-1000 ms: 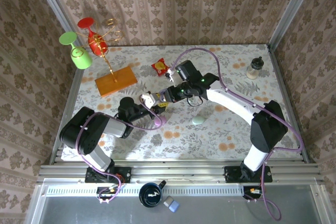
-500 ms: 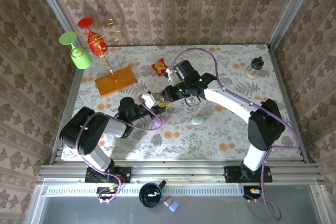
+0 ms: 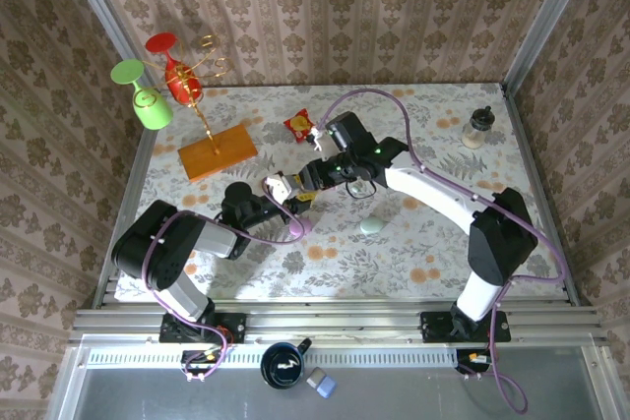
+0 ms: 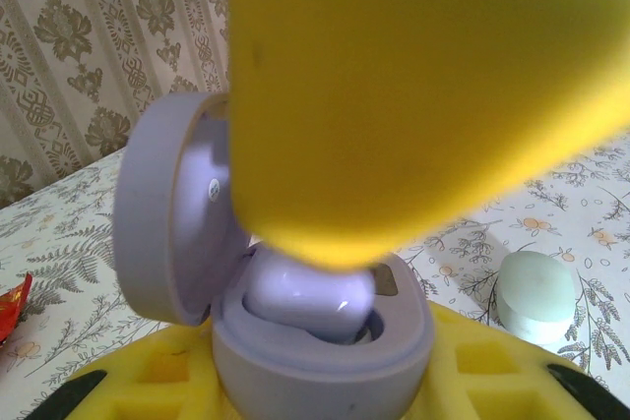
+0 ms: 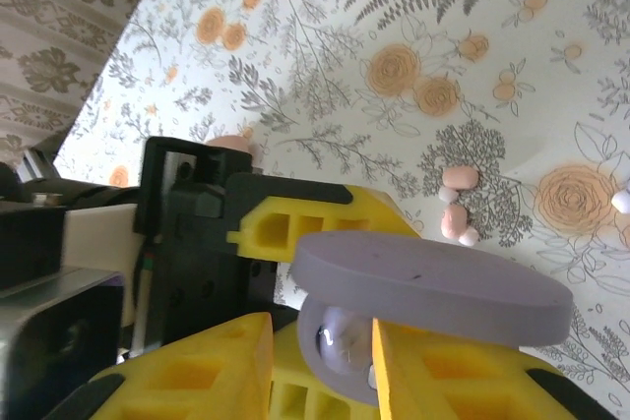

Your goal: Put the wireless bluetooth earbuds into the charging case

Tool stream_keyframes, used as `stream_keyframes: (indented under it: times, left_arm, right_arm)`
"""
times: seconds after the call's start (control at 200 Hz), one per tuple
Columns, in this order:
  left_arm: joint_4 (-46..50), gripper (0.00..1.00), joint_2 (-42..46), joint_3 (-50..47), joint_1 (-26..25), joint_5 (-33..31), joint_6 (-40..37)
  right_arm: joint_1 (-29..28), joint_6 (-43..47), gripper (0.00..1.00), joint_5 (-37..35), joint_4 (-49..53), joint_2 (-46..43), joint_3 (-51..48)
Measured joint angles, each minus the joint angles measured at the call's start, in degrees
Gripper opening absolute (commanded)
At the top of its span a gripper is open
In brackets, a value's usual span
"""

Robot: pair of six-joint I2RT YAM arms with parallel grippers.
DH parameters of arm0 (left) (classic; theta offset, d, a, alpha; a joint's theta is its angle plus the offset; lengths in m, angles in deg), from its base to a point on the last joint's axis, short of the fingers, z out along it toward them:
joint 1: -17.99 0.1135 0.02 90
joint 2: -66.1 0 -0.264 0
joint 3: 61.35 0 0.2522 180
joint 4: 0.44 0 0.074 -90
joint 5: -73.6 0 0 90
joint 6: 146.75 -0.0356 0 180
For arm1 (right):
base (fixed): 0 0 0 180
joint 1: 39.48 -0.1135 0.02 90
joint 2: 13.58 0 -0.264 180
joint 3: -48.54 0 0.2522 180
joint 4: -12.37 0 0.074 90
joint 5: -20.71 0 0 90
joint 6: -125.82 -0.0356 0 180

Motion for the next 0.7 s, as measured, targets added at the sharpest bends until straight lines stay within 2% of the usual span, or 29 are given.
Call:
stream_keyframes:
  times: [0.19, 0.35, 0.495, 0.7]
  left_arm:
    - [0.02, 0.26, 0.37, -0.24, 1.40, 0.00, 0.13]
    - [0.00, 0.26, 2.23, -1.68, 3.10, -0.04, 0.87]
    - [0.02, 0.26, 3.85, -2.58, 4.94, -0.15, 1.53]
    - [-0.02, 0.26, 6.73, -3.96, 7.61, -0.20, 2.43]
  right_arm:
    - [1.77, -0.37, 0.37, -0.31, -3.96, -5.79, -5.38]
    - [6.51, -3.08, 0.38, -2.45, -8.26, -8.35, -10.54]
    - [9.25, -4.17, 0.41, -4.59, -9.66, -4.09, -10.49]
    - [10.43, -4.33, 0.41, -3.21, -8.76, 8.79, -4.50]
